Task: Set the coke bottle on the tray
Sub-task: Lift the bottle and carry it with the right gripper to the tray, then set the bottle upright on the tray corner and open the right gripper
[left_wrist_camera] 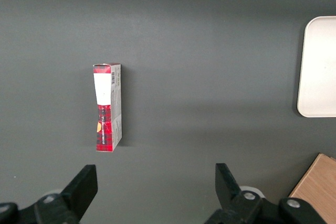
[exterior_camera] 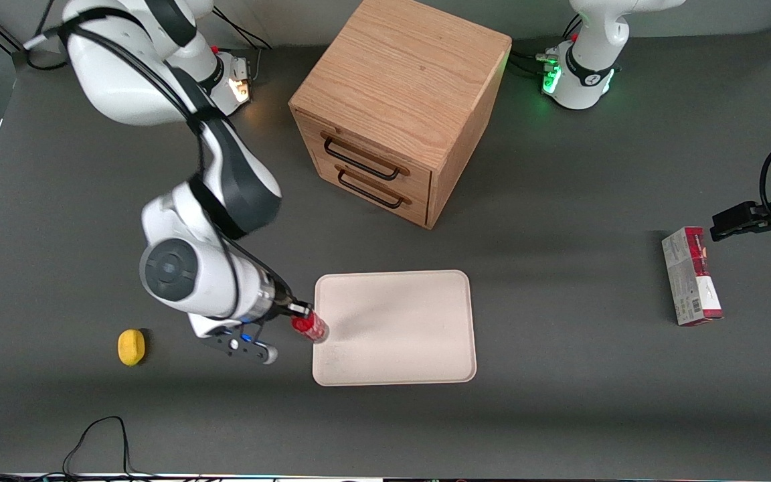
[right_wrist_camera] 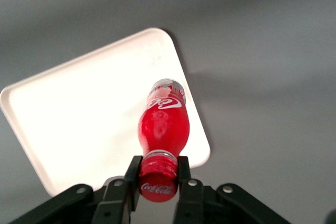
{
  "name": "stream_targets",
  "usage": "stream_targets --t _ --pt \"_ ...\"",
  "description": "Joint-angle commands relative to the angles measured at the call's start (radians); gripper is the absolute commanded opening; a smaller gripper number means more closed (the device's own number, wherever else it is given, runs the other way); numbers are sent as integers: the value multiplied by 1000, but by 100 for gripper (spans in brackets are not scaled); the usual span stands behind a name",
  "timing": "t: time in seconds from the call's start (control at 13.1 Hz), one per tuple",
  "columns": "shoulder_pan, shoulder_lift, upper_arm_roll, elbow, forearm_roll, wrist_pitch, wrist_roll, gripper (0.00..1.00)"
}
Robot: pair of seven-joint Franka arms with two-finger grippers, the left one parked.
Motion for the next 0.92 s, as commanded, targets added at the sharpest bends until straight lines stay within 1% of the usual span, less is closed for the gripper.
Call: stream_targets --t 0.0,0.23,0.61,0.69,0.76,0.84 --pt "25 72 -7 75 -44 54 50 0" --pt "31 99 -6 75 -64 90 66 0" --pt "34 99 -4 73 -67 93 68 0" --pt "34 99 -6 73 -67 93 68 6" --pt "34 99 -4 73 -67 98 68 40" --pt "36 99 -4 72 -67 116 69 68"
